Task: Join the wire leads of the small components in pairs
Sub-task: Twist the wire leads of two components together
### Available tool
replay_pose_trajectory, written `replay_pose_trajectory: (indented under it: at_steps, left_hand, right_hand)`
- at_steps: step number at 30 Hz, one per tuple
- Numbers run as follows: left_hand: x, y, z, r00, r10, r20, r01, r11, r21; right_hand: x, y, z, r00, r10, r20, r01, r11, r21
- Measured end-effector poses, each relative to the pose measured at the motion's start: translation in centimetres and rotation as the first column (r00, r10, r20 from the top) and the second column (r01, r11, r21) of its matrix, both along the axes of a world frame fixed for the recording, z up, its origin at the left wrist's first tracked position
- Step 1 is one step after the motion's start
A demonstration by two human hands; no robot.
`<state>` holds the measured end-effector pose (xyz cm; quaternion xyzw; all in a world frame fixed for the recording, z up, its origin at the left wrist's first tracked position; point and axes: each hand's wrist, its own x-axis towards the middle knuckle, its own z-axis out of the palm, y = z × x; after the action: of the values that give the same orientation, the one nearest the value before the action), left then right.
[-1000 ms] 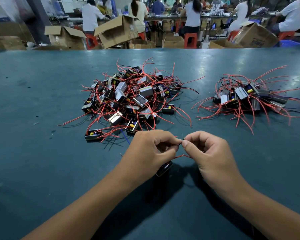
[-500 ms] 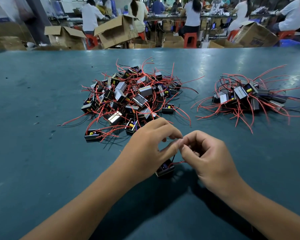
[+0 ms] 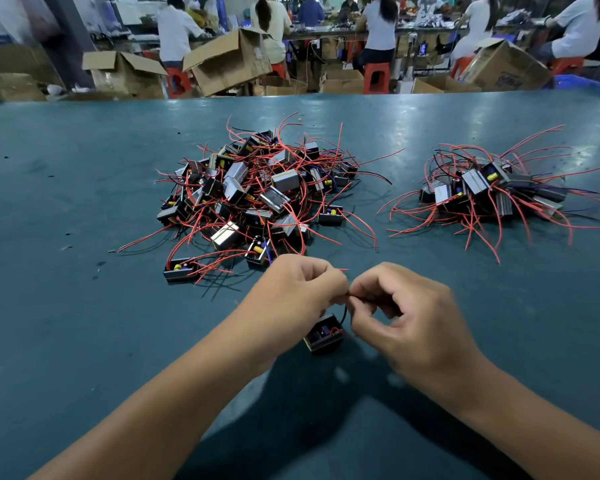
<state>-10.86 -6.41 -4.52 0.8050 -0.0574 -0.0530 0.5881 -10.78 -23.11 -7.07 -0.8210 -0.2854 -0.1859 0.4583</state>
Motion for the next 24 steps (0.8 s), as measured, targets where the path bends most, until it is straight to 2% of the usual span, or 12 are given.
replay_pose_trajectory:
  at_steps: [2, 5, 7, 13, 17, 20, 24]
  left_hand:
    - [0.1, 0.7, 0.1, 0.997, -0.039, 0.06, 0.039, 0.999, 0.009]
    - [0.5, 2.5, 0.6, 0.934, -0.153, 0.324, 0.06, 0.958, 0.281]
    - [0.6, 3.2, 0.7, 0.897, -0.195, 0.397, 0.051, 0.937, 0.346]
    - [0.3, 3.1, 0.6, 0.832, -0.306, 0.463, 0.082, 0.893, 0.442]
    - [0.6, 3.2, 0.6, 0.752, -0.377, 0.541, 0.127, 0.888, 0.442]
    - [1.1, 3.5, 0.2, 0.658, -0.412, 0.631, 0.082, 0.871, 0.484]
    - [1.6, 3.3, -0.2, 0.61, -0.369, 0.701, 0.032, 0.896, 0.444]
  right_hand:
    - [0.2, -0.2, 0.1, 0.998, 0.006, -0.067, -0.003, 0.999, 0.048]
    - [0.6, -0.5, 0.0, 0.989, 0.024, -0.143, -0.01, 0.995, 0.098]
    - [0.7, -0.5, 0.0, 0.984, 0.041, -0.173, -0.02, 0.993, 0.121]
    - [0.8, -0.6, -0.2, 0.969, 0.052, -0.242, -0.013, 0.987, 0.16]
    - [0.9, -0.6, -0.2, 0.963, 0.08, -0.258, -0.035, 0.984, 0.177]
    - [0.8, -0.7, -0.2, 0.96, 0.104, -0.26, -0.06, 0.983, 0.171]
    - [0.8, -0.8, -0.2, 0.956, 0.154, -0.251, -0.115, 0.98, 0.165]
